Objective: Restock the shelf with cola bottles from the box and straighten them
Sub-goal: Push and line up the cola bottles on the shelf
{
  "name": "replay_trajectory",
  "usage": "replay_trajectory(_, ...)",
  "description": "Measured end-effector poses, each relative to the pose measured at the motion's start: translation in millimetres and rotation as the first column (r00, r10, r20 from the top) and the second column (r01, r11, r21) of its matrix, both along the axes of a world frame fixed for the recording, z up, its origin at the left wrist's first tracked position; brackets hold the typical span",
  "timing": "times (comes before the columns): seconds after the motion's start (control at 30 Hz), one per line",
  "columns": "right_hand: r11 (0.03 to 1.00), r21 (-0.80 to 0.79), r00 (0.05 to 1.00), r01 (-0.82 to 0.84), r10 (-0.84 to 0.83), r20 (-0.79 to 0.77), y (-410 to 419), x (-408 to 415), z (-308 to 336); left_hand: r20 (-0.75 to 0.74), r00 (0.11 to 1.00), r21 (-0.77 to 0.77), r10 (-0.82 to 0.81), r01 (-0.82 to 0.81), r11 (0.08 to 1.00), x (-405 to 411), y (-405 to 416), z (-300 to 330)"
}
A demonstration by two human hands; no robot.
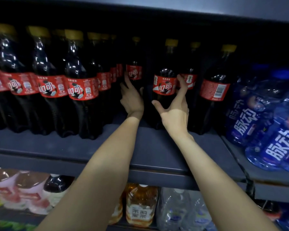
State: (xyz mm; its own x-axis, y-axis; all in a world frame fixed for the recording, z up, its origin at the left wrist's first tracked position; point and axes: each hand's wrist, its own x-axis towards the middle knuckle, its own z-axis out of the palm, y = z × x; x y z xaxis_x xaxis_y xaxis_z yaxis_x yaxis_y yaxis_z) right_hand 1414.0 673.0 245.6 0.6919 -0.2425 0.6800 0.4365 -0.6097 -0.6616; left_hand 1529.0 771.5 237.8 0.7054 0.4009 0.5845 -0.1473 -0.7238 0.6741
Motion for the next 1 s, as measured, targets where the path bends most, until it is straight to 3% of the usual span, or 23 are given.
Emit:
replay_trajectory(0.13, 0.998, -0.029, 0.997, -0.049, 0.047, -0.066, -5.0, -1.0, -0.7, -0.063, 0.976, -0.083, -0.207, 0.202, 0.976, -14.0, 3.2, 3.4)
replay_trajectory(0.3, 0.998, -0.030, 0.981, -0.059, 0.052, -0.188, -4.2, -2.2, -5.2, -0.226, 0.867, -0.067, -0.445, 0.442, 0.895, -66.3, 31.1, 11.8)
replay_trajectory(0.37, 0.997, -0.006, 0.974, -0.071, 0.068, -0.216, 7.9, 2.8, -1.0, -0.098, 0.843, 0.029, -0.528, 0.533, 0.846, -102.9, 53.0, 10.6)
replay_trajectory(0.47, 0.998, -0.014, 0.965, -0.060, 0.054, -0.257, 35.6, 17.5, 5.4, 0.167, 0.883, 0.410, -0.439, 0.343, 0.845, -150.8, 90.3, 5.9)
replay_trajectory(0.53, 0.998, -0.050, 0.960, -0.026, 0.011, -0.279, 56.7, 27.1, 5.9, 0.274, 0.888, 0.621, -0.370, 0.131, 0.773, -163.0, 110.0, 4.5)
replay_trajectory(0.6, 0.997, -0.078, 0.957, 0.016, -0.038, -0.287, 74.5, 36.2, 5.5, 0.317, 0.905, 0.716, -0.284, -0.032, 0.697, -161.7, 127.8, 4.0)
replay_trajectory(0.7, 0.988, -0.128, 0.942, 0.080, -0.117, -0.315, 91.8, 45.9, 6.3, 0.365, 0.911, 0.736, -0.194, -0.154, 0.659, -156.3, 153.5, 0.8)
replay_trajectory(0.83, 0.985, -0.147, 0.946, 0.090, -0.131, -0.298, 103.5, 51.4, 4.5, 0.399, 0.879, 0.744, -0.260, -0.144, 0.652, -149.0, 174.4, -3.1)
replay_trajectory(1.0, 0.997, -0.035, 0.946, -0.075, 0.061, -0.320, 94.7, 42.2, 6.4, 0.357, 0.882, 0.522, -0.308, 0.085, 0.849, -151.6, 172.7, -5.2)
